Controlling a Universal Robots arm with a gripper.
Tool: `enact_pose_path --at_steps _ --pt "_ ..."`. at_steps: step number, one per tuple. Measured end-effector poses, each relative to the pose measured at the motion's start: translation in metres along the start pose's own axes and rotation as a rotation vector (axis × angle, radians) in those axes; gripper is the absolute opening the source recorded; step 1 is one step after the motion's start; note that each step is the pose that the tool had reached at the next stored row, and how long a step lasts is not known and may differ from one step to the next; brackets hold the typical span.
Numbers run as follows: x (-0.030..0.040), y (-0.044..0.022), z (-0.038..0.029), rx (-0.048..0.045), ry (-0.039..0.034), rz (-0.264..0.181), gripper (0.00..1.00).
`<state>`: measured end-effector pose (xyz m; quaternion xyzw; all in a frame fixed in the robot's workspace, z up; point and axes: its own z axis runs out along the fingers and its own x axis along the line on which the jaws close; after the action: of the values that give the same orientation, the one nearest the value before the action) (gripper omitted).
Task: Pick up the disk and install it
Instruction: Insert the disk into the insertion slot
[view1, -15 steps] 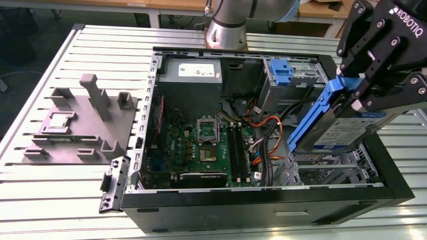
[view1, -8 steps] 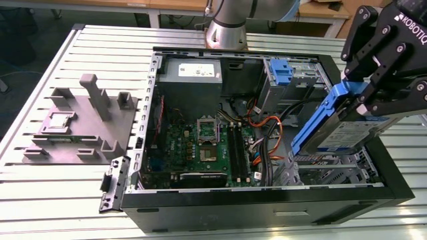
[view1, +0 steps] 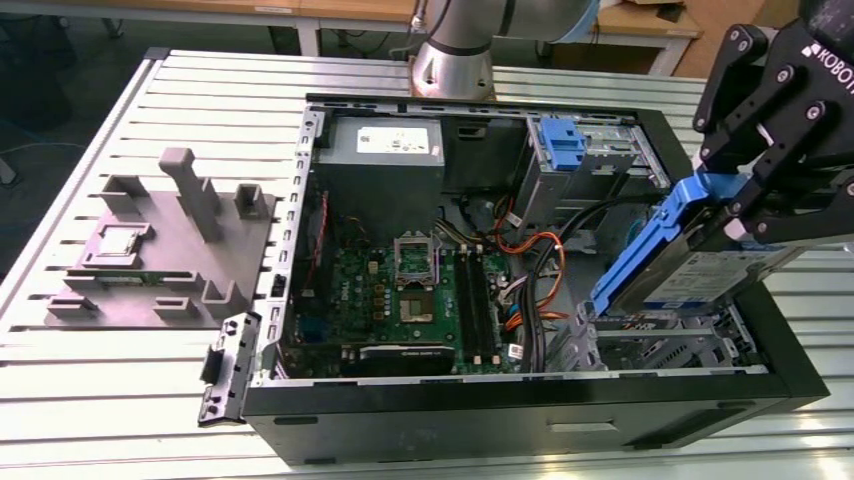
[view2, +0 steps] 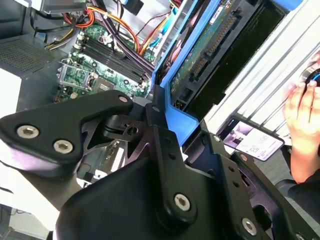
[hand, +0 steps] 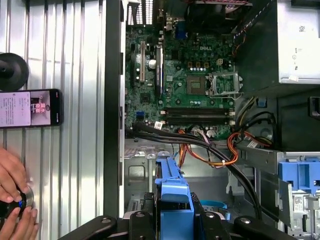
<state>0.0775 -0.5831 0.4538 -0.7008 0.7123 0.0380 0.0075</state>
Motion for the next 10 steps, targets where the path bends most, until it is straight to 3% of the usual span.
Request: enact_pose_path --at_steps 10 --pt "0.0005 -0.0018 0.0072 0.0002 -0.0003 0.003 0.36"
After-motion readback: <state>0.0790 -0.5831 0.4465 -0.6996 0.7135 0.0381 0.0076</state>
